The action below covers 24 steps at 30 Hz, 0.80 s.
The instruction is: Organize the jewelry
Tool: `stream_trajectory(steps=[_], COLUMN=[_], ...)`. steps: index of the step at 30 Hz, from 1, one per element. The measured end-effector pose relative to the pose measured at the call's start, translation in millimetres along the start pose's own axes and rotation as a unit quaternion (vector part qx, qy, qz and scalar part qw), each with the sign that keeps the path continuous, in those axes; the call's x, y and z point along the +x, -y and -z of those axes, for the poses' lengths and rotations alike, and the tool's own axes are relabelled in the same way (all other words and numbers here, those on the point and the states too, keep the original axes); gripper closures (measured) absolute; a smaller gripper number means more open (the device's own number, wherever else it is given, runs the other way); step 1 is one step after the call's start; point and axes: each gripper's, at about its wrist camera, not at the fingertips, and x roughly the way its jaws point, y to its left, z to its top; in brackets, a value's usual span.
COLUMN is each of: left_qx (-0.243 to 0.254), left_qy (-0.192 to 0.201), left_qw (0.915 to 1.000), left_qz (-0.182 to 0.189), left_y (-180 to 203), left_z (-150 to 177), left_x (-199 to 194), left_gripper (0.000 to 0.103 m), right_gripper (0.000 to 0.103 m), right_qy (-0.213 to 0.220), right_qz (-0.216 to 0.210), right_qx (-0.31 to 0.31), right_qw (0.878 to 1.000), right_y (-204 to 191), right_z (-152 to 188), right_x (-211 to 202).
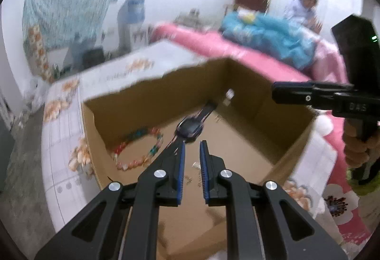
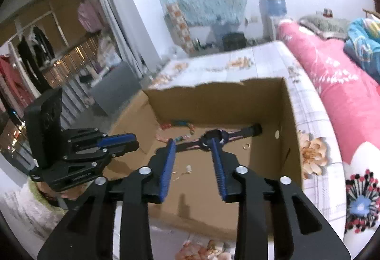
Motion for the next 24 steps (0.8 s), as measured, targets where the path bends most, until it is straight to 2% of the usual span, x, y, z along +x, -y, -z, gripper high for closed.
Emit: stream_trajectory(steps=[3, 7, 9, 13, 15, 17, 19, 24], left_qx=[0.021, 0.059, 0.077, 0.076, 0.069, 0.067, 0.080, 0.137], left_qy=[0.042, 0.057, 0.055, 0.003, -0.028, -0.039, -0.047, -0.072], left_qw=[0.9988, 0.9959, 0.9942, 0.9947, 0.9956, 0.9956, 0.9948, 0.9876], left_qz=[0.016, 0.040, 0.051, 0.069, 0.057, 0.053, 0.041, 0.023], left_y=[12, 36, 52, 74, 80, 82, 84, 94], left_z=[17, 48, 66, 95, 102, 104, 103, 105], left_x=[-28, -54, -60, -38, -16, 0, 13, 40], left_gripper=[0.088, 0.086, 0.080, 0.078, 0.078, 0.078, 0.078, 0.078], right_gripper=[0.063, 0.060, 0.060, 0.060, 0.060, 0.059, 0.060, 0.060], right_qy=[0.028, 0.040, 0.035, 0.004, -0.013, -0.030, -0.041, -0.057], right_qz=[-0.014, -0.038, -0.044, -0.040, -0.043, -0.040, -0.033, -0.050], right_qx=[-0.004, -0.013, -0.008, 0.046, 0.080, 0.105, 0.111, 0.120], right_qw=[1.000, 0.998, 0.998, 0.998, 0.996, 0.993, 0.992, 0.990], right_y=[-5, -16, -19, -13, -7, -3, -3, -7], right_z=[15, 53, 71, 111, 124, 138, 145, 152], right_x=[-25, -50, -55, -46, -37, -26, -18, -5])
